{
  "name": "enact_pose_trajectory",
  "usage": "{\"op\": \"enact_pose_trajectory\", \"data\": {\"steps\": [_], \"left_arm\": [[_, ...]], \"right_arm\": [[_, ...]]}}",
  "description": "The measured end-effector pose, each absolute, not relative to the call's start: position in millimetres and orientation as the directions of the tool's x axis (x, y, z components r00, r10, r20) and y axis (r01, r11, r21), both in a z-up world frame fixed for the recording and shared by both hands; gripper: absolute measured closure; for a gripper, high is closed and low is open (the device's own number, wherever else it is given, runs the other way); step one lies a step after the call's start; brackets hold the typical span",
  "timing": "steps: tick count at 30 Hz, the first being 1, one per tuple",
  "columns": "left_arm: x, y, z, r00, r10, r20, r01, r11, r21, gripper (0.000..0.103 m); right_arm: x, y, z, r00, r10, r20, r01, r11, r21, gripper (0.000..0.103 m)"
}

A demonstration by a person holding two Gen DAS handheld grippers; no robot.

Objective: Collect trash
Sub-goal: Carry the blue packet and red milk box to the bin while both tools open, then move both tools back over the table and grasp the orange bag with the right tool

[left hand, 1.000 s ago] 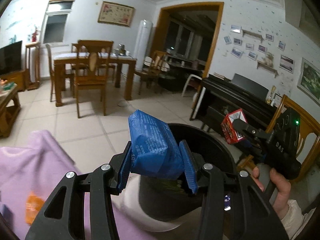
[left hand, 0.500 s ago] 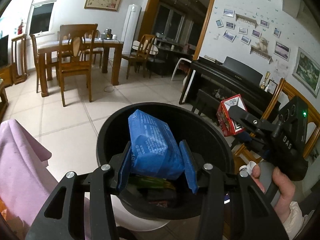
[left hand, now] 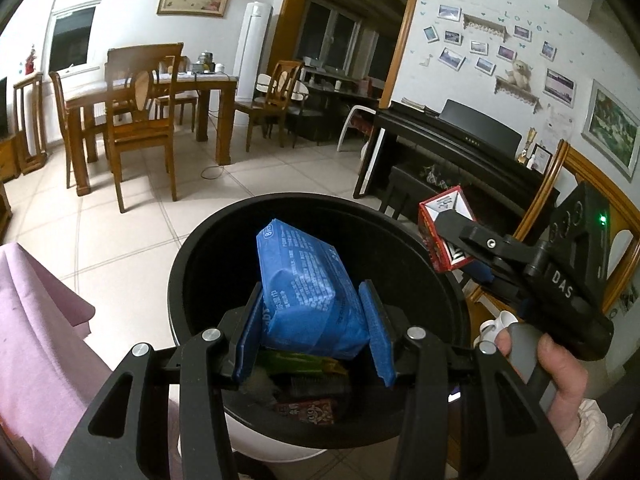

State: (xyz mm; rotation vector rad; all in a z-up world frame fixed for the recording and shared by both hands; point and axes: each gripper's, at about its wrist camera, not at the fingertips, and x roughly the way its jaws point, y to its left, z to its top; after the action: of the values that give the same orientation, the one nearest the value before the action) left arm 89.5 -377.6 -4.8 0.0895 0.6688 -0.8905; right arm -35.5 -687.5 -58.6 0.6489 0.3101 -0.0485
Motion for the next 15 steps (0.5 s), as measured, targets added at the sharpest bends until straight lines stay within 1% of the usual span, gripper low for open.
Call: {"op": "enact_pose_trajectory", "data": {"steps": [5, 8, 10, 12, 14, 15], "left_arm": [[86.9, -378.9, -4.3, 0.452, -0.682, -0.575, 0.745, 0.643, -0.176, 0.055], [84.0, -379.9, -0.7, 0.464, -0.675, -0.574, 0.744, 0.648, -0.160, 0.051], [83.0, -379.5, 1.1, 0.471, -0.674, -0.569, 0.744, 0.650, -0.153, 0.038], [79.9, -378.8, 4.3, 0.482, -0.674, -0.560, 0.745, 0.651, -0.143, 0.034], [76.7, -377.2, 8.1, 0.489, -0.675, -0.553, 0.748, 0.650, -0.132, 0.028], [76.8, -374.8, 8.7, 0.491, -0.676, -0.550, 0.749, 0.650, -0.130, 0.027]], "right_arm": [[-34.3, -685.2, -60.4, 0.952, 0.056, -0.302, 0.140, 0.796, 0.589, 0.011], [-32.7, -680.7, -60.3, 0.950, 0.060, -0.307, 0.144, 0.788, 0.599, 0.011], [-30.1, -679.4, -64.2, 0.947, 0.067, -0.313, 0.147, 0.779, 0.610, 0.011], [-29.5, -675.6, -65.9, 0.947, 0.071, -0.312, 0.144, 0.775, 0.615, 0.011], [-30.0, -671.1, -64.3, 0.947, 0.074, -0.312, 0.141, 0.779, 0.611, 0.011], [-29.4, -666.6, -63.7, 0.947, 0.076, -0.311, 0.136, 0.783, 0.607, 0.011]]}}
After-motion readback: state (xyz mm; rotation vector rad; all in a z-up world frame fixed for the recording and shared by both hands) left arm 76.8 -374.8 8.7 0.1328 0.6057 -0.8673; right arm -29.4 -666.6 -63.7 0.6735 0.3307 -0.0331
